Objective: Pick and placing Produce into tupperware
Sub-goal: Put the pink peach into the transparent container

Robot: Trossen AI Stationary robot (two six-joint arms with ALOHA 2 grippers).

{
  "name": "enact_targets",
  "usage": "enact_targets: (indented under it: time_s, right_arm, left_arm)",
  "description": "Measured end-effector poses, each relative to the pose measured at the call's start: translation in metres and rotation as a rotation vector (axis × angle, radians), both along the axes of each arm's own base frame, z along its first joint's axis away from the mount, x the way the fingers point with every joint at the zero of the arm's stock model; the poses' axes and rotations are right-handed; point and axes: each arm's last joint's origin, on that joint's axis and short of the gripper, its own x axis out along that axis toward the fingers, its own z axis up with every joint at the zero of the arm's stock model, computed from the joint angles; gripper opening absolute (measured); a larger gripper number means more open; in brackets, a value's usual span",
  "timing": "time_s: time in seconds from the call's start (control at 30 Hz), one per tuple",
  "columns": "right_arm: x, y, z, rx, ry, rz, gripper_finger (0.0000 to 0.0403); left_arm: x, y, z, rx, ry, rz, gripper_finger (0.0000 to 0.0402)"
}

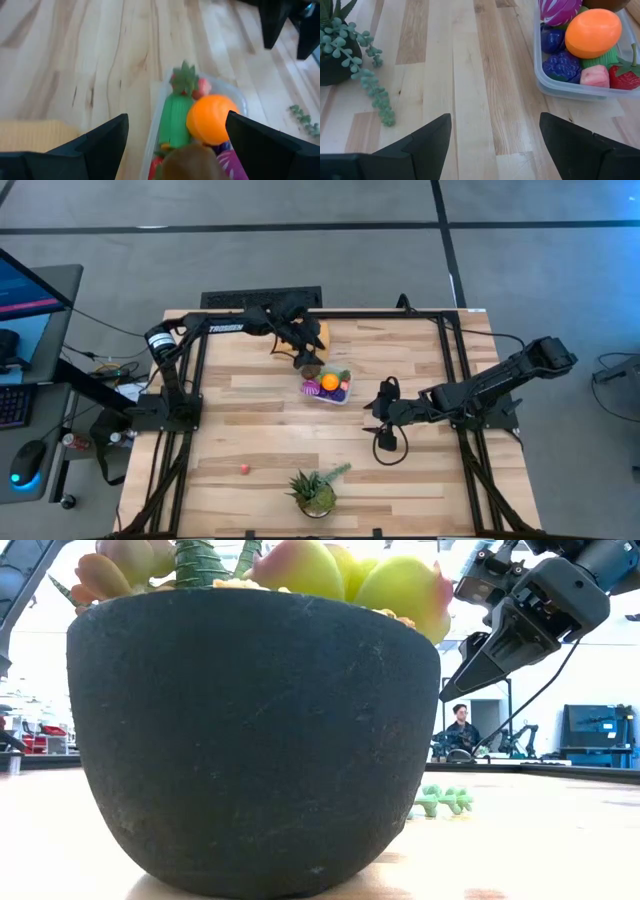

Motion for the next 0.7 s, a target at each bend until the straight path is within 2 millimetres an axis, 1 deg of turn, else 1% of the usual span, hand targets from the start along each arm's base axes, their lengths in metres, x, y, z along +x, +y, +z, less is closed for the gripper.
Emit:
enact_targets:
  time_s: [0.17,0.3,0.4,0.53,0.63,0.7]
  right_arm:
    - [0.0,0.0,0.0,-0.002,0.0,0.002,0.0296]
    - [0.0,0.0,0.0,-0.004,0.005,0.002,0.0296]
    - [-0.001,0.0,-0.001,-0.006,0.01,0.003,0.0296]
    - [-0.001,0.0,-0.001,-0.008,0.01,0.003,0.0296]
    - [0.0,0.0,0.0,-0.011,-0.003,0.007,0.0296]
    - [0.0,0.0,0.0,-0.009,-0.007,0.007,0.0296]
  left_arm:
    - [0.009,0.002,0.031,0.012,-0.01,-0.037,0.0323]
    - [0.015,-0.006,0.063,0.035,0.017,-0.101,0.0323]
    - [0.017,-0.022,0.092,0.065,0.016,-0.172,0.0323]
    - [0.014,-0.05,0.129,0.105,0.017,-0.244,0.0323]
    - [0.006,-0.074,0.157,0.164,0.016,-0.255,0.0323]
    - [-0.004,-0.09,0.171,0.203,0.031,-0.258,0.0323]
